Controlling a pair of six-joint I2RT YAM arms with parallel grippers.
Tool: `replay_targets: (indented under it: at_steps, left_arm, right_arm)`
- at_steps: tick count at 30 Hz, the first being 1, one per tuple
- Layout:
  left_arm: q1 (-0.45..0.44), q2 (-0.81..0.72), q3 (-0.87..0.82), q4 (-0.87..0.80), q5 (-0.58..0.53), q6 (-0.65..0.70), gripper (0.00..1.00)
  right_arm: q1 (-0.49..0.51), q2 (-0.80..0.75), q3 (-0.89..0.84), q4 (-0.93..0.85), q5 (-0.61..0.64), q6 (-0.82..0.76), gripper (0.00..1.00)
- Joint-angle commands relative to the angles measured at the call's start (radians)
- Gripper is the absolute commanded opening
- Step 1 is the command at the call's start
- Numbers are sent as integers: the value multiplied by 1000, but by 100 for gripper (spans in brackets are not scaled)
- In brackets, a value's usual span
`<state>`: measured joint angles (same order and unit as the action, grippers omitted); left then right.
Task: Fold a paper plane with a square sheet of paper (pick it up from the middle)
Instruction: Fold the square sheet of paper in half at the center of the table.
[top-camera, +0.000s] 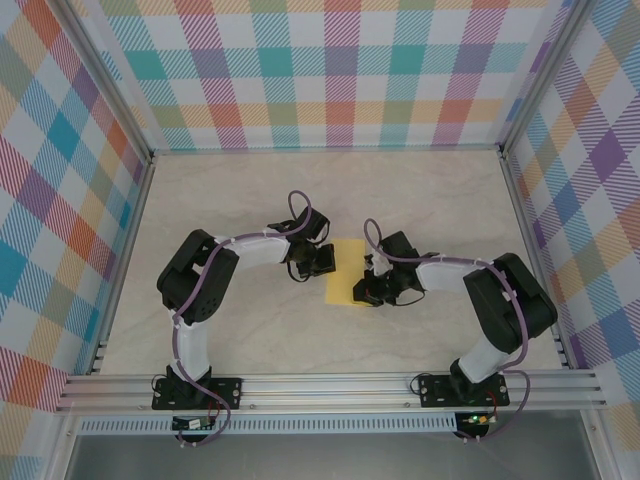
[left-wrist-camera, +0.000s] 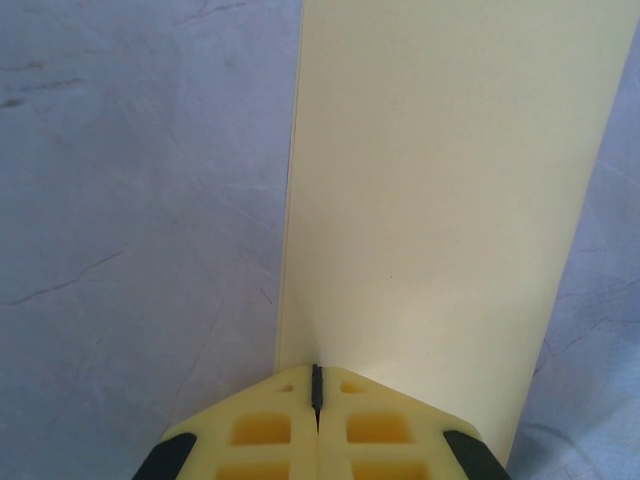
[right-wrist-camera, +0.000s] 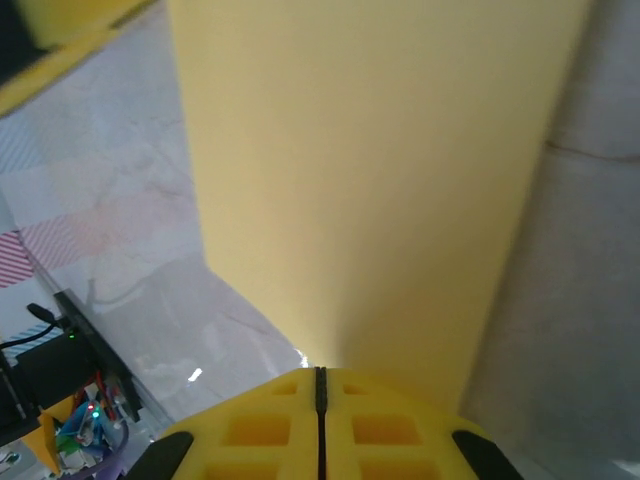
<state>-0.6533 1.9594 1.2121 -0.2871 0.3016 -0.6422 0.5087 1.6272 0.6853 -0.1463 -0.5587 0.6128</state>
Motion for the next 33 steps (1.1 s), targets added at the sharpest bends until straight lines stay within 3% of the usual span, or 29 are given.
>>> replay_targets:
  at_steps: [1, 7, 10, 14, 20, 25, 29, 33]
  left_arm:
    - [-16, 12, -40, -100, -21, -3, 0]
    - [-16, 10, -36, -97, -20, -3, 0]
    - [-16, 4, -33, -96, -17, -3, 0]
    - [-15, -6, -24, -104, -21, 2, 0]
    - [-16, -3, -18, -106, -19, 2, 0]
    - [-16, -33, -19, -100, -10, -2, 0]
    - [-14, -100, -29, -66, 9, -16, 15]
    - [2, -176, -59, -35, -7, -45, 29]
  right_arm:
    - [4, 11, -35, -4, 44, -35, 8]
    - [4, -9, -74, -16, 80, -53, 9]
    - [4, -80, -48, -32, 52, -48, 10]
    - [-3, -166, 4, -72, 118, -54, 13]
    - [-6, -61, 53, -12, 63, -16, 12]
    - [-12, -16, 132, -149, 224, -15, 16]
    - [-35, -24, 191, -252, 331, -1, 25]
    - [-86, -15, 216, -234, 273, 26, 36]
